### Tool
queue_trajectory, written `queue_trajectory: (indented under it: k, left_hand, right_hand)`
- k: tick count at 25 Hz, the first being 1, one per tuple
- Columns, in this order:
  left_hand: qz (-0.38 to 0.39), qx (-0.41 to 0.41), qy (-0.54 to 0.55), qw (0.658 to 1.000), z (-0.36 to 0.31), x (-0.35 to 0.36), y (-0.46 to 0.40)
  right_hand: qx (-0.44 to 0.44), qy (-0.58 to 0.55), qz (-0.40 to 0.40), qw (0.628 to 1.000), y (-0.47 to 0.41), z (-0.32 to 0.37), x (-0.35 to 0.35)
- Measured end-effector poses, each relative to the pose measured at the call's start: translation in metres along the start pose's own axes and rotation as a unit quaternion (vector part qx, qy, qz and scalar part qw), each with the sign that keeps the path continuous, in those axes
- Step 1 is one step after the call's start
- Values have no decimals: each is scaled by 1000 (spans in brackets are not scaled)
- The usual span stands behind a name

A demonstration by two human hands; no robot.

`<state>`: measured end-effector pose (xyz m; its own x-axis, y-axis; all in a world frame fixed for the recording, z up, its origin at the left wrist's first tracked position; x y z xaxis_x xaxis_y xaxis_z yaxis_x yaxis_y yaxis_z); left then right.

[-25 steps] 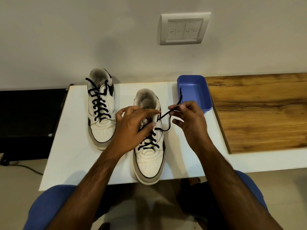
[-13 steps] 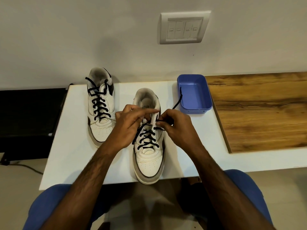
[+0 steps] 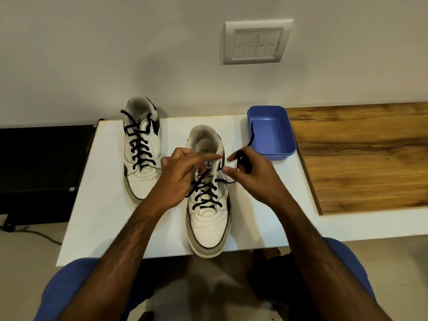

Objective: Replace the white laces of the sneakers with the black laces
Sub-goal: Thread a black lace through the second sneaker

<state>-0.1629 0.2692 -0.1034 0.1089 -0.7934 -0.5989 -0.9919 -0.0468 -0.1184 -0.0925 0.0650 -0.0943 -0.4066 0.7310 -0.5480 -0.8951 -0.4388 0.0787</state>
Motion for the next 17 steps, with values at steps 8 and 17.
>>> queue_trajectory:
  k: [8,17]
  left_hand:
    - [-9,5,-17,1000,-1,2,-1]
    - [-8,13,-9,1000,3,4,0]
  right_hand:
    - [-92,-131,-92,983,-4,0,-1]
    - [2,-45,-12,999,1,2,7]
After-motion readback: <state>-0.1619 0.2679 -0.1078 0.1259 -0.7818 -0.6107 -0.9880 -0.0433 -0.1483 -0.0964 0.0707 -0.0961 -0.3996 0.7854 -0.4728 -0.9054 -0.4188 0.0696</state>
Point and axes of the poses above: each hand's wrist, its own y-axis away from the middle knuckle, its own x-axis out of the palm, z = x × y, the point moved 1 cm from there along -y, towards the middle knuckle, and after that the axes turned 3 degrees about y, right-handed, at the moved point
